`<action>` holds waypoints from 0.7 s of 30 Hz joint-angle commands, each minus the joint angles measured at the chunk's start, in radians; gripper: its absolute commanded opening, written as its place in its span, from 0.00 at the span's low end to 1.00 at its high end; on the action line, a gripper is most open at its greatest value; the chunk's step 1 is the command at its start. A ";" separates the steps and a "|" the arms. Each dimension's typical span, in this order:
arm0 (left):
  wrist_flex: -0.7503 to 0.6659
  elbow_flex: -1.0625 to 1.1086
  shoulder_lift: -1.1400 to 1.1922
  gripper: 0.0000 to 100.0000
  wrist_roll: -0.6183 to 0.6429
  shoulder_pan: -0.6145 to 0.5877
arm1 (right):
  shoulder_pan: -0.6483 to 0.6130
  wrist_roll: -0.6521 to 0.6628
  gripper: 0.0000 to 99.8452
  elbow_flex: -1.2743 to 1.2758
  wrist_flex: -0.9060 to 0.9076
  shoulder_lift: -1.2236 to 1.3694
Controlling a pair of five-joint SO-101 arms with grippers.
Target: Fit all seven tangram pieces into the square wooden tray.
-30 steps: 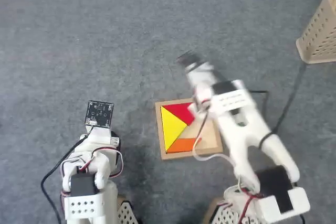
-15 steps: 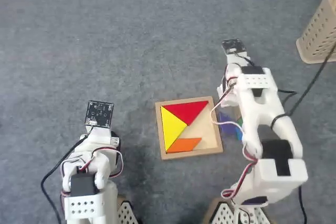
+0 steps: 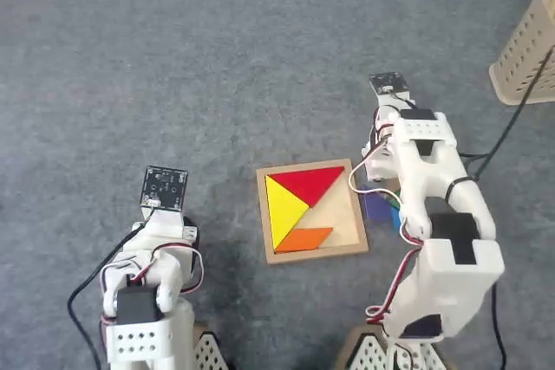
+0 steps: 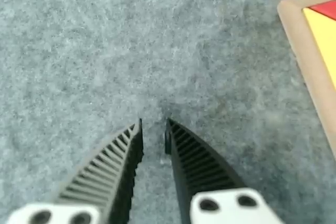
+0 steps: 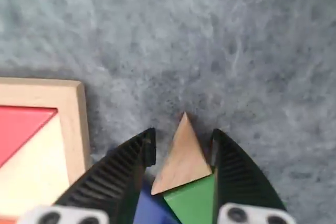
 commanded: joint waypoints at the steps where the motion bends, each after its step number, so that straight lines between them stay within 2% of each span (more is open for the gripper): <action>1: 0.000 -0.010 -0.021 0.07 0.008 0.003 | 0.030 0.015 0.17 -0.051 -0.015 0.004; 5: 0.000 -0.010 -0.021 0.07 0.008 0.003 | 0.054 0.012 0.17 -0.069 0.002 -0.031; 9: 0.000 -0.010 -0.021 0.07 0.008 0.003 | 0.058 -0.063 0.17 -0.089 0.042 -0.116; 13: 0.000 -0.010 -0.021 0.07 0.008 0.003 | 0.053 -0.078 0.17 -0.063 0.079 -0.189; 21: 0.000 -0.010 -0.021 0.07 0.008 0.003 | -0.004 -0.077 0.17 0.121 -0.018 -0.193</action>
